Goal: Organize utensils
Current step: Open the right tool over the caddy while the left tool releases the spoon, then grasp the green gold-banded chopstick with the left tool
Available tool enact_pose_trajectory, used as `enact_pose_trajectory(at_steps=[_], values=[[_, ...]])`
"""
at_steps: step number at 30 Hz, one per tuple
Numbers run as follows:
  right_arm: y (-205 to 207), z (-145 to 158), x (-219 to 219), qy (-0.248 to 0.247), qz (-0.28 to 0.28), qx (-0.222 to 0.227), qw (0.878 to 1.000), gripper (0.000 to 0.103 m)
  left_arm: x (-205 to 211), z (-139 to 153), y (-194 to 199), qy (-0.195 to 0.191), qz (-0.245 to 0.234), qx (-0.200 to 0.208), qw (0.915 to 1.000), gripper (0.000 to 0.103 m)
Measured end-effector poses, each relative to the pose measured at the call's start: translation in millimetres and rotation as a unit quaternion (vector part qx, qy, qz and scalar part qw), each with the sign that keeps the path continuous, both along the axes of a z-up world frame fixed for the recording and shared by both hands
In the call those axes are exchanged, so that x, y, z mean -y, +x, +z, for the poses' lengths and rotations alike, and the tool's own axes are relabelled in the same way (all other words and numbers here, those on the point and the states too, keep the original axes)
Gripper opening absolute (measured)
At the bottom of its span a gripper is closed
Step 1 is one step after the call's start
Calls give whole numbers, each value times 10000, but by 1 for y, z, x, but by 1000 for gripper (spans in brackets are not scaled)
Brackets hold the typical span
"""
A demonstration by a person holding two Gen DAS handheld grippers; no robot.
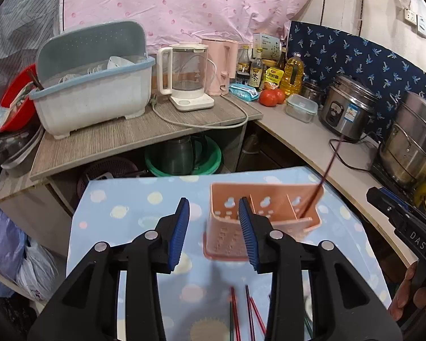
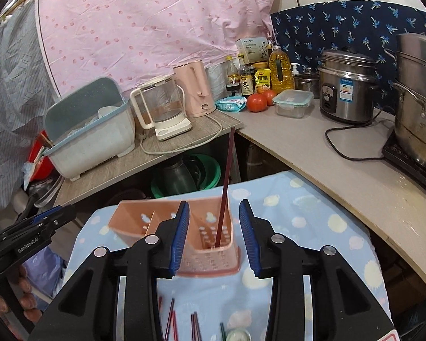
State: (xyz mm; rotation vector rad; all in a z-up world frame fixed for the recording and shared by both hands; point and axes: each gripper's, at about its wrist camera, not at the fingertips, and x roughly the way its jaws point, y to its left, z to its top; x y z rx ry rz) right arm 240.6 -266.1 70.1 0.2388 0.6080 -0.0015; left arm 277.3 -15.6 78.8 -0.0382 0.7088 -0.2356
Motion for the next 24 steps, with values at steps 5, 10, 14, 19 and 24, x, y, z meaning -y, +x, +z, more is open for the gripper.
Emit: enact_pose_trajectory(at_steps=[5,10,14,19,24], values=[[-52,-8,-1,8,-10,-84,10000,36,-7,-15,-43,8,-70,-178,9998,36],[-111,-33,-2,12,-10,-370,9993,36,-16,-44,-94,-5,-92,-523,9986,36],[-155,-56,-2,38,-4,-629,9980,36,-19,-67,-130,-3,-140,-797,9967,36],[-202,-91,1,26,-43,-1015,9948,36,-20,-101,-178,64,-221,-1135,9933,40],[-235,-124,0,127,-27,-1372,9905,36,-17,-135,-215,280,-297,-1425,9889,43]])
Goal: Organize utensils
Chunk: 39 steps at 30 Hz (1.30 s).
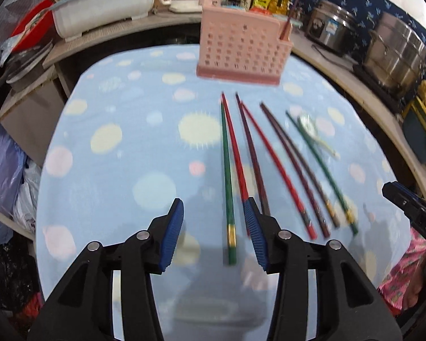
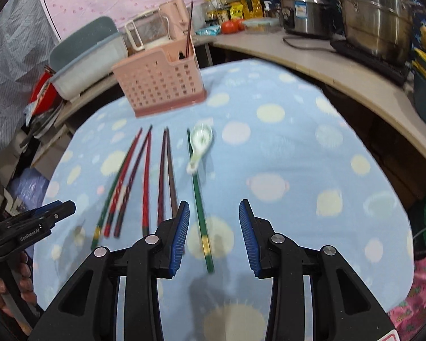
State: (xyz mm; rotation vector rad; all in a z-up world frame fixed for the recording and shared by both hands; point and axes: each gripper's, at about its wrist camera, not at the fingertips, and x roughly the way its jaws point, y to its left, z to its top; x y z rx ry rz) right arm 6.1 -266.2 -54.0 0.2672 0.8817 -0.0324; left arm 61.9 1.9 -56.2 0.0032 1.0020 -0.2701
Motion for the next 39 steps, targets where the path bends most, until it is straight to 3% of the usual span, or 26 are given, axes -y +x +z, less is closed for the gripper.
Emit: enact_pose_trajectory(at_steps=[6,21,24,26,29,39], values=[[-19,-25,-7,29,46,-265,9996,36,-2,-27,-24,58,-4,-261,9996,43],[-14,-31,-6,89,58,-303,9995,36,12,-42,-23,20,-131,-348,9993,39],[-13,-32,-6,93,64,-306,9995,36,11,-42,-19,-31,-106,-337,9994,31],[-12,-32,-7,95,69,-307,9995,36,11,-42,-15,-37,-88,-344,9994,18],[-8,-31,-8,97,80,-290,9995,36,14,-43,-12,-5,-174,-349,9992,7],[37,-14,-3,306,97,-12,9995,30,5,-43,-8,-2,-25,-402,9992,7]])
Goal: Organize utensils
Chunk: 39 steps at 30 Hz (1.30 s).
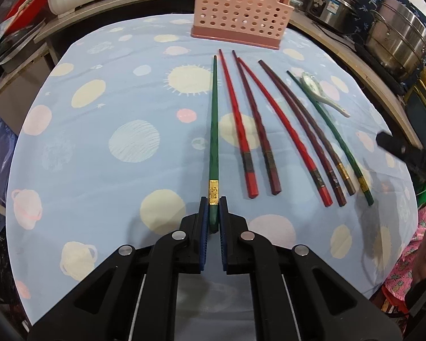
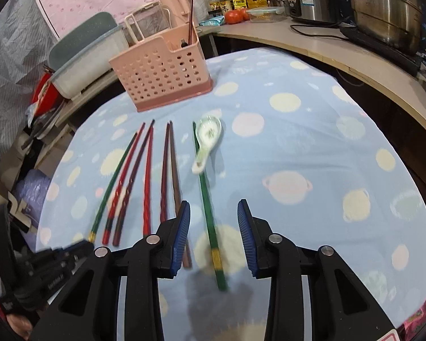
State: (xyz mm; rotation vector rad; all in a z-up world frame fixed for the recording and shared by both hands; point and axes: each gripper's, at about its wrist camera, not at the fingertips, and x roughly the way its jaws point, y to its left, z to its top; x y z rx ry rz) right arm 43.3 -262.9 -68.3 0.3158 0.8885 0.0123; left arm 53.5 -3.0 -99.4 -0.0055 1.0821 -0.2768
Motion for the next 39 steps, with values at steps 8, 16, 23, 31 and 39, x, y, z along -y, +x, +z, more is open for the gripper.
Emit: enact_pose_trajectory(at_steps=[8,16,23,31,39], values=[[53,-6,-2,169,35,-56,9998,21,-2,0,3,1,24,-24,10000,7],[73,-34,0,245,17,-401,9989,10,-1,-1,8,-2,19,-24,10000,7],[71,-39,-2,265,39,-368,9990,10,-2,-1,9,-16,21,-28,10000,7],[74,-43,-8,410,88,-418,9982,11,-2,-1,9,-31,29,-33,10000,7],[65,-39,-7,267,55,-338,9991,6,-2,-1,10,-86,46,-55,9999,7]])
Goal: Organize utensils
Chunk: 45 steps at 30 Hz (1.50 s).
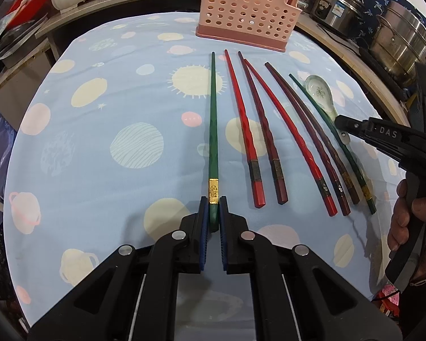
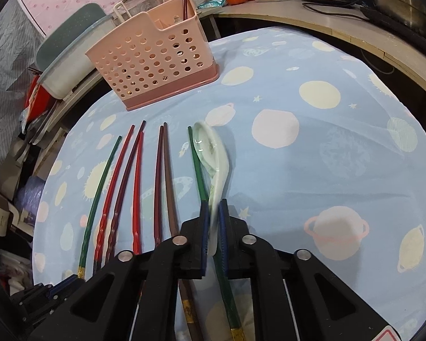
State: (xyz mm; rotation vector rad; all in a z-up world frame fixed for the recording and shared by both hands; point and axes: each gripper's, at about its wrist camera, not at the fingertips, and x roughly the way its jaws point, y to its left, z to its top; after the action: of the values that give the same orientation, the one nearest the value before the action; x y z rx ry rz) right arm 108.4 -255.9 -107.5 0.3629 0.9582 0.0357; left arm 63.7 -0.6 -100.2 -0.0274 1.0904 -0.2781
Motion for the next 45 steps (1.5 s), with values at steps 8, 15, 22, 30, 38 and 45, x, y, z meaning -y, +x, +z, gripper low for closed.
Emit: enact_pose_trajectory(at_steps=[8,15,22,30,38,45], values=[[-27,30,11,-144,-131,367,9991,6,-9,13,-4,-97,68,100,9999,7],[-48,61,25,-163,-340,734,9966,1,-18,49,-9,-221,151,512,9983,7],[-52,83,25,-483,-387,1000,9931,1,-23,92,-2,-363,212,1025,9938,7],[-76,36,37,-151,-340,291,9989,12,-21,77,-7,-359,167,810,9959,7],[-94,-1,41,3,-294,-159,9994,16,-12,43,-16,-287,62,356,9989,7],[-100,-6,24,-43,-81,-186,9998,17,-11,24,-22,-246,60,109,9996,7]])
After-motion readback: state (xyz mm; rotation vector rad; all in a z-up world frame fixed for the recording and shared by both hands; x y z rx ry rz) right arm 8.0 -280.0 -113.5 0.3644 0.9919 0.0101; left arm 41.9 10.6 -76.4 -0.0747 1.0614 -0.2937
